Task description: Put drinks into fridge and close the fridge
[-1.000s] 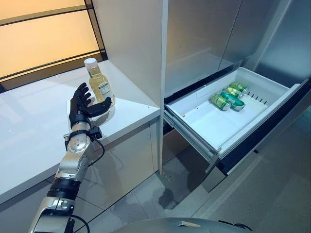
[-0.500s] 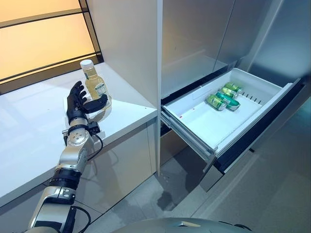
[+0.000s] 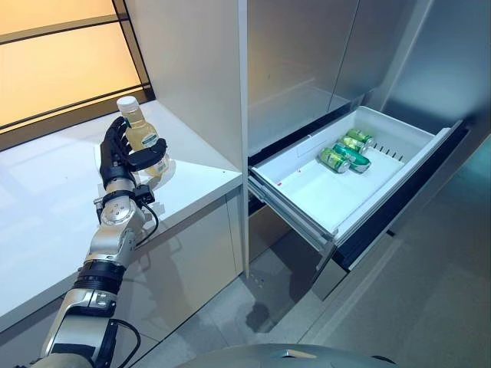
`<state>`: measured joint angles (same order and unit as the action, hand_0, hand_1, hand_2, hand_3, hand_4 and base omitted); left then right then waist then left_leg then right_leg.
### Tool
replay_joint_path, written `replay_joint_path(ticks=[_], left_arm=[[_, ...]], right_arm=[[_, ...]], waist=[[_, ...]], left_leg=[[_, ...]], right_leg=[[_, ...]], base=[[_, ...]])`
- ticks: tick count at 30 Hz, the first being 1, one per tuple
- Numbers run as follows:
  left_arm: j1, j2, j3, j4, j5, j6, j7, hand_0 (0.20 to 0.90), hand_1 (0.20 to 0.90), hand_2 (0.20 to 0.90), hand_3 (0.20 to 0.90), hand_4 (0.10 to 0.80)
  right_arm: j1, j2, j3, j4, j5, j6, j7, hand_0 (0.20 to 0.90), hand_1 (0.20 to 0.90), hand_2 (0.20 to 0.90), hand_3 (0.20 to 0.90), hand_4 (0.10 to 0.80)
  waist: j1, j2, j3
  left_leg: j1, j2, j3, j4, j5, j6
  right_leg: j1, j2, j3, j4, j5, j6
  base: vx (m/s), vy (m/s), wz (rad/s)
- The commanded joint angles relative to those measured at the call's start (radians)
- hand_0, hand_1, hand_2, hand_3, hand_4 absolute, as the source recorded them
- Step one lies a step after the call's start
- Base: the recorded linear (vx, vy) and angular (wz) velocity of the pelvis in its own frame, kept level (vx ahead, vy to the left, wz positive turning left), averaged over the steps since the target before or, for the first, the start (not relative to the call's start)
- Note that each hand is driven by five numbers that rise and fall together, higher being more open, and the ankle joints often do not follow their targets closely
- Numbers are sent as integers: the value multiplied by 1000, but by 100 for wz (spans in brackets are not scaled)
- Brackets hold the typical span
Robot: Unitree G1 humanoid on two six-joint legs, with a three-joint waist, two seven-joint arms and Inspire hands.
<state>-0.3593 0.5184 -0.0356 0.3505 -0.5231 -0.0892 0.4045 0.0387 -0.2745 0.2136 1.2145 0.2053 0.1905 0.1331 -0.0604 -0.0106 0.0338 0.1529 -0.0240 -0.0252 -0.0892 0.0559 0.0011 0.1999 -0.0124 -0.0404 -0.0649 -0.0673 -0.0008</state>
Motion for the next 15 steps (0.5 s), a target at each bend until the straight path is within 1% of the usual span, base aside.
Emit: replay_joint_path(ticks=[1,12,13,14,15], left_arm=[[-228,58,45,-9,-31,-125,-22,900,900,900,900,800],[-241,40,39,-19,-77,-137,-38,900,900,900,900,800],[-242,38,39,-22,-76,-136,-38,674,674,674,636,536],[-242,38,40,-23,-76,-134,-37,644,644,644,601,501],[-243,38,39,-26,-78,-130,-40,672,672,672,634,534]], right_arm=[[3,14,65,23,-16,-5,48,900,900,900,900,800],[0,13,68,22,-19,2,50,900,900,900,900,800],[0,12,67,21,-20,4,51,900,900,900,900,800],[0,12,67,20,-20,5,51,900,900,900,900,800],[0,12,67,21,-20,5,52,900,900,900,900,800]], waist=[[2,18,-27],[0,17,-30],[0,16,-31],[0,16,-31],[0,16,-31]], left_leg=[[12,-32,-33,8,-112,17],[11,-32,-33,9,-113,17],[11,-33,-33,9,-113,17],[11,-33,-33,9,-113,17],[11,-33,-33,9,-113,18]], right_leg=[[-59,10,4,11,42,55],[-62,10,6,15,41,55],[-61,10,6,14,41,55],[-61,10,7,14,41,55],[-61,10,7,14,41,55]], base=[[0,0,0],[0,0,0],[0,0,0],[0,0,0],[0,0,0]])
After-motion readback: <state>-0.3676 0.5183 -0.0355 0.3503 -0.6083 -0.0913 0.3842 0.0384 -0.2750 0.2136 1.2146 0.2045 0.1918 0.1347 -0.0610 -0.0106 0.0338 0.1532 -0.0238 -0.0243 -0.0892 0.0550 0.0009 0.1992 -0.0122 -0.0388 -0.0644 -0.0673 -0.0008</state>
